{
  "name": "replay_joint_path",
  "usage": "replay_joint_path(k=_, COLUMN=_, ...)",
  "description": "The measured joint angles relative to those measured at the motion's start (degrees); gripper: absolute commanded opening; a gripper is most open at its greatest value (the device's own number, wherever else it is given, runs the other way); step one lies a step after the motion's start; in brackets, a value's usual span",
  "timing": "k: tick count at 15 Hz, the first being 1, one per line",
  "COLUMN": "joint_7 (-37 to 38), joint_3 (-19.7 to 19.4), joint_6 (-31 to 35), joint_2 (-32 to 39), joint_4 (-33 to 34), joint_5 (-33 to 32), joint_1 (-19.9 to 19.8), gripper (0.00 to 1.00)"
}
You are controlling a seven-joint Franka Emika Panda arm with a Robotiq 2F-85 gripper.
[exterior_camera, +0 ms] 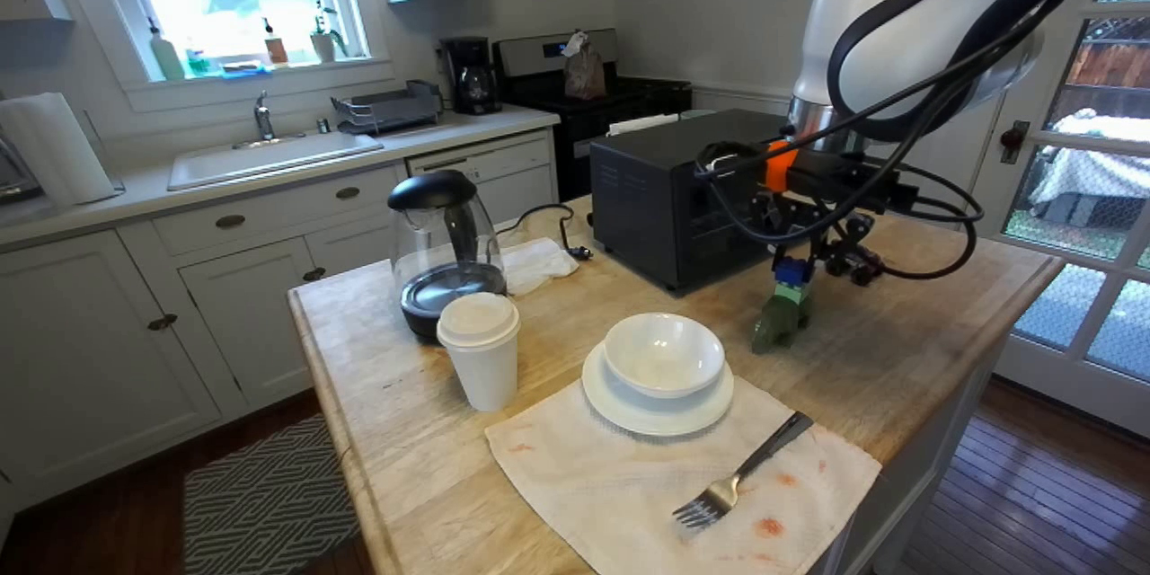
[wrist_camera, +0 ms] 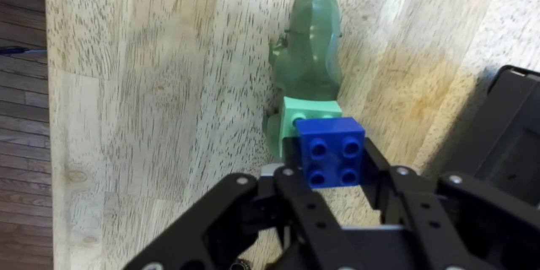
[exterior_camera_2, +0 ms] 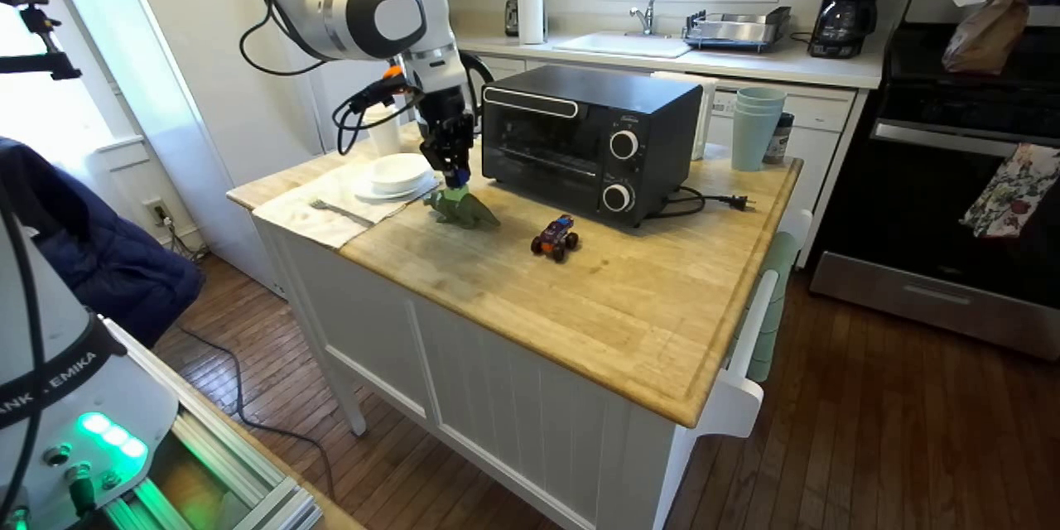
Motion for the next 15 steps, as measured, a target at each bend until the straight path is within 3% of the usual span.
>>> replay_joint_path(k=4, joint_7=0.9, joint_3=-0.8, joint_6=0.0, joint_2=-0.5, joint_4=-0.3, joint_5=-2.6, joint_1=0.5, gripper=0.12)
replay_joint_path(k=15, joint_7=1.6, joint_3=-0.6, joint_6=0.0, joint_2=-0.6, joint_4=-0.8, joint_5=-2.4, joint_1=0.7, gripper=0.12)
